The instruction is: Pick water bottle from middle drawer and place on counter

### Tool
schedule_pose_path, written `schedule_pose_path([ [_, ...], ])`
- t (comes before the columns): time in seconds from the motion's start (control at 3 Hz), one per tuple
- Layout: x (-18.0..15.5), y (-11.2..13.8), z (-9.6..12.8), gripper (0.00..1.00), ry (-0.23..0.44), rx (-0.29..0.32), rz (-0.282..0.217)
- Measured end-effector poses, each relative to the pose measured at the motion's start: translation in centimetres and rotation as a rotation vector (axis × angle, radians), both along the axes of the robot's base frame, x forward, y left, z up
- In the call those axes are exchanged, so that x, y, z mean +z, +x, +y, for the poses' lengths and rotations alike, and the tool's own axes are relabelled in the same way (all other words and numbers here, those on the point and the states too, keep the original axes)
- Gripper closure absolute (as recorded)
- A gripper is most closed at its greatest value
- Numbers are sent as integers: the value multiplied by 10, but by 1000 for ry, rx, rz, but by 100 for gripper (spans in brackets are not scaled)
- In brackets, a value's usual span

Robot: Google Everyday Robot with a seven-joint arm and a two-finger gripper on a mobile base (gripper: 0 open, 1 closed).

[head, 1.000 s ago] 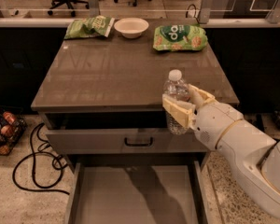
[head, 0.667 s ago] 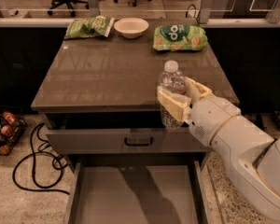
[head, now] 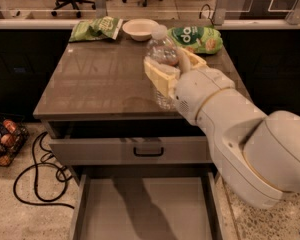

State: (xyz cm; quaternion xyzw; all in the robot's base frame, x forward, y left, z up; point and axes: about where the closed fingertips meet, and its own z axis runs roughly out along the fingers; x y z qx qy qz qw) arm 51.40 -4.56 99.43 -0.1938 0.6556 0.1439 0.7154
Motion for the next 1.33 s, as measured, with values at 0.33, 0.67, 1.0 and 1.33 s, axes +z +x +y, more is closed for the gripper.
schedule_pose_path([
  [0.33, 26, 36, 15, 100, -6, -46, 0],
  [0.67, 37, 80, 40, 100, -24, -71, 27],
  [1.0, 37, 80, 38, 100, -24, -73, 27],
  [1.33, 32, 89, 38, 100, -22, -60, 20],
])
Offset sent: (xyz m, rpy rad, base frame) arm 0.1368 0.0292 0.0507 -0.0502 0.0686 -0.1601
